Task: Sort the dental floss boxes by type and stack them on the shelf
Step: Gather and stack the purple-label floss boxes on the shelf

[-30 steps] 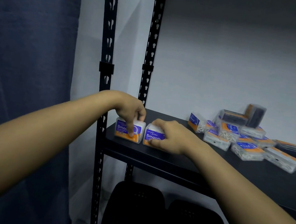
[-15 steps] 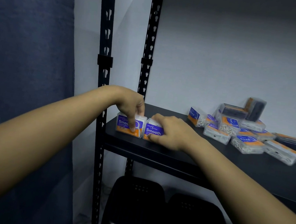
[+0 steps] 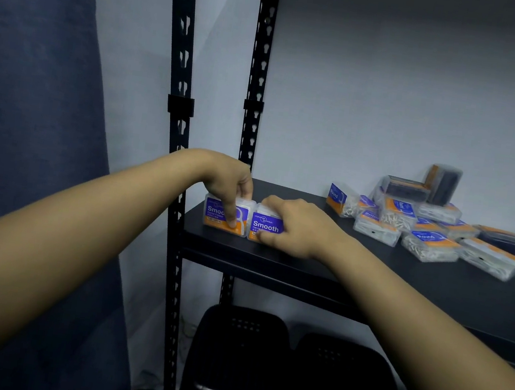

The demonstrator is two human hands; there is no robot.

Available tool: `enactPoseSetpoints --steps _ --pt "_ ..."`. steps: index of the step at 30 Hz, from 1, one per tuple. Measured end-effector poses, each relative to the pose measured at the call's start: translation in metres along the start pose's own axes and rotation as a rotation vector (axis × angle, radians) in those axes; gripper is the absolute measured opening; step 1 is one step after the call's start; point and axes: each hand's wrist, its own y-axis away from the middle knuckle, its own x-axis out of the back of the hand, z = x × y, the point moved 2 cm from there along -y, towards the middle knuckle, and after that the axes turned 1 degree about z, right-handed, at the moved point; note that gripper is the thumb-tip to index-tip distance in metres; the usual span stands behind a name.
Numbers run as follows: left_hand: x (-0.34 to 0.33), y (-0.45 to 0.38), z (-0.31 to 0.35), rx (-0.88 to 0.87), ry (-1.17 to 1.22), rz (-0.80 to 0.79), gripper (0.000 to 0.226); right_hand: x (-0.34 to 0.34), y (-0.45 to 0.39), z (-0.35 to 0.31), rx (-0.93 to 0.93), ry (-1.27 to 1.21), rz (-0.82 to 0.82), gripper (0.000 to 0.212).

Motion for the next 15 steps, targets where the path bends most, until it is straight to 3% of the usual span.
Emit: enactPoseSetpoints --steps 15 --pt "-0.0079 -0.0037 0.0061 -0.002 0.0 0.004 0.034 0.0012 0.0003 -0.0021 -0.018 0.024 -0.058 0.061"
